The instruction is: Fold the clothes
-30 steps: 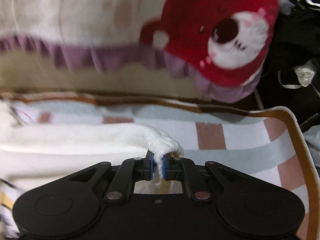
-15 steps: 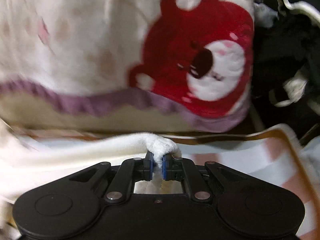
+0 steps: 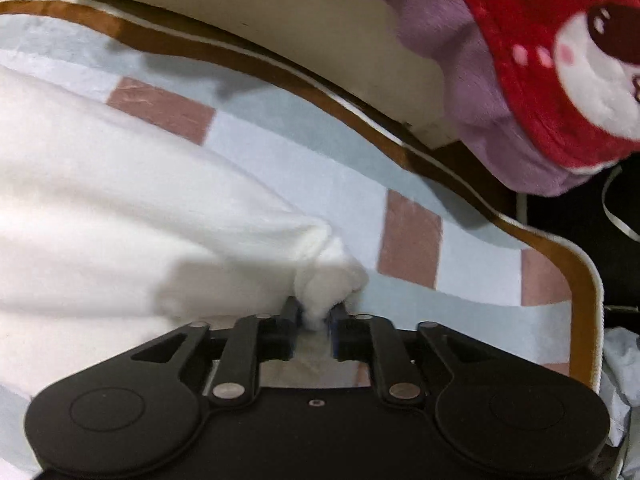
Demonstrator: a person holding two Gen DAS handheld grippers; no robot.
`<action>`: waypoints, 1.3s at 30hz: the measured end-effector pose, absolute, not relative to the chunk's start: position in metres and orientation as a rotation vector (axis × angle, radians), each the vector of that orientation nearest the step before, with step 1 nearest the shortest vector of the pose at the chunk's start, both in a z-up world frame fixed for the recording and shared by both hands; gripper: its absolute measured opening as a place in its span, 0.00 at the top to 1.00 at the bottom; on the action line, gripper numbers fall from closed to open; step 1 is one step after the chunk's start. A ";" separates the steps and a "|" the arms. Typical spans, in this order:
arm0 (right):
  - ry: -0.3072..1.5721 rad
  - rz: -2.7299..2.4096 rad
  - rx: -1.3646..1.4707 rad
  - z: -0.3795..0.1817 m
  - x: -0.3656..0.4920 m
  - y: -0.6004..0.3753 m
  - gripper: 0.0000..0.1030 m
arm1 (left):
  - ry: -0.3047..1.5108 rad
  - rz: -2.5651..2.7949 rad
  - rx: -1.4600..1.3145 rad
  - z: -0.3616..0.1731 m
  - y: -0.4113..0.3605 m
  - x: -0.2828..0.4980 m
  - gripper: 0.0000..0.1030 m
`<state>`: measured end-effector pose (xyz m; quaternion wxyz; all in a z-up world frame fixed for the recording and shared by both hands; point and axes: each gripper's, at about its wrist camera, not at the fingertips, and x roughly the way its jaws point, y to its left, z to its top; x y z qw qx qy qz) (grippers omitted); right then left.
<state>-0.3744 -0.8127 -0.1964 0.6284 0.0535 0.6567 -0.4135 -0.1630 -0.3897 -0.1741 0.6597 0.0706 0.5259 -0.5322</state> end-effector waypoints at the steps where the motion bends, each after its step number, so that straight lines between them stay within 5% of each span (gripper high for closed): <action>1: 1.495 -0.961 0.121 -0.193 -0.376 -0.813 0.67 | 1.184 -1.210 0.153 -0.169 -0.389 -0.164 0.73; 3: 1.477 -0.995 0.105 -0.185 -0.377 -0.812 0.55 | 1.148 -1.223 0.141 -0.156 -0.387 -0.164 0.65; 8: 1.430 -1.002 0.001 -0.171 -0.363 -0.786 0.52 | 0.967 -1.168 0.132 -0.114 -0.380 -0.146 0.52; 15: 1.508 -1.007 -0.326 -0.179 -0.349 -0.764 0.45 | 0.836 -0.907 0.131 -0.095 -0.388 -0.070 0.49; 20: 1.159 -0.885 0.267 -0.147 -0.373 -0.789 0.47 | 0.756 -0.813 0.047 -0.093 -0.408 -0.018 0.47; 28: 0.806 -0.428 0.108 -0.132 -0.275 -0.694 0.46 | 0.621 -0.841 0.239 -0.109 -0.491 0.045 0.42; 34: 0.827 -0.261 0.035 -0.151 -0.182 -0.656 0.45 | 0.720 -0.875 0.334 -0.141 -0.530 0.071 0.41; 36: 0.824 -0.235 0.042 -0.161 -0.169 -0.653 0.44 | 0.707 -0.852 0.350 -0.150 -0.529 0.075 0.48; 37: 0.817 -0.235 0.054 -0.166 -0.167 -0.652 0.44 | 0.699 -0.857 0.314 -0.150 -0.522 0.078 0.70; 39: 0.751 -0.296 0.134 -0.178 -0.178 -0.653 0.44 | 0.683 -0.867 0.243 -0.151 -0.508 0.082 0.80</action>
